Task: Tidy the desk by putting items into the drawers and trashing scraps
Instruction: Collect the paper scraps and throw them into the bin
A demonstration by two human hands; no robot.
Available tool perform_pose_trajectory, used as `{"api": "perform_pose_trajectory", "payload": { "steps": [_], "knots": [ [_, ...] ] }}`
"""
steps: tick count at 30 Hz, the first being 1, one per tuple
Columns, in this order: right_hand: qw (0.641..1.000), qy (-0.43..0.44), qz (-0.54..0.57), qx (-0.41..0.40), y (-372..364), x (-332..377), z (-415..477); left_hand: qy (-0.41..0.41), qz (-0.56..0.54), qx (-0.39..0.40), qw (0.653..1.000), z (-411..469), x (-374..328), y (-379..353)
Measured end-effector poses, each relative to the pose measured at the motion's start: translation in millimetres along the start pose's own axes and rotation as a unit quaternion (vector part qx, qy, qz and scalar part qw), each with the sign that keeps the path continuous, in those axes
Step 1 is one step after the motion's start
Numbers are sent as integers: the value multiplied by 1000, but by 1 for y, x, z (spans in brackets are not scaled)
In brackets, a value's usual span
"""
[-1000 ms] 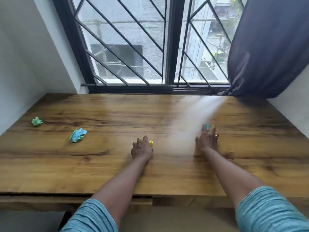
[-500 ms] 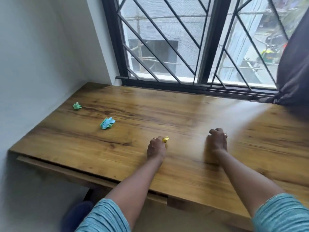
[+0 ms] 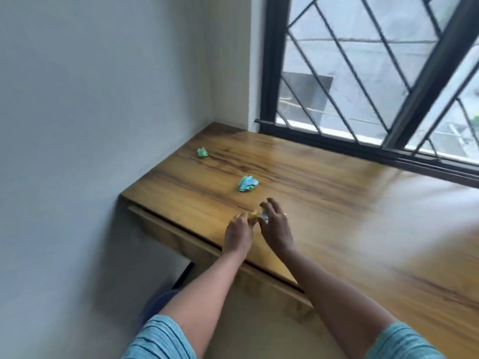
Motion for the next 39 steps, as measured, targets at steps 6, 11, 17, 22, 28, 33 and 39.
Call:
{"api": "perform_pose_trajectory", "payload": {
  "steps": [6,11,17,22,28,33,39],
  "knots": [
    [997,46,36,50,-88,93,-19,35,-14,-57,998,-9,113,61],
    [991,80,37,99,-154,133,-53,86,1,-81,993,-33,207,91],
    [984,57,-12,171,-223,132,-98,155,0,-18,988,-67,293,72],
    [957,-63,-29,280,-283,93,-129,271,-47,69,959,-92,352,18],
    [934,-88,-16,345,-371,23,-162,371,-89,150,912,-113,437,-69],
    [912,-78,-27,403,-447,-30,-182,369,-5,220,903,-107,487,-120],
    [890,-56,-27,451,-515,-57,-179,364,25,200,909,-96,526,-159]
  ]
}}
Point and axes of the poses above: each hand's wrist, its own z-axis towards the middle knuckle, its own y-axis out of the back of the hand, x = y × z, the point moved 2 cm from there along z, towards the middle knuckle
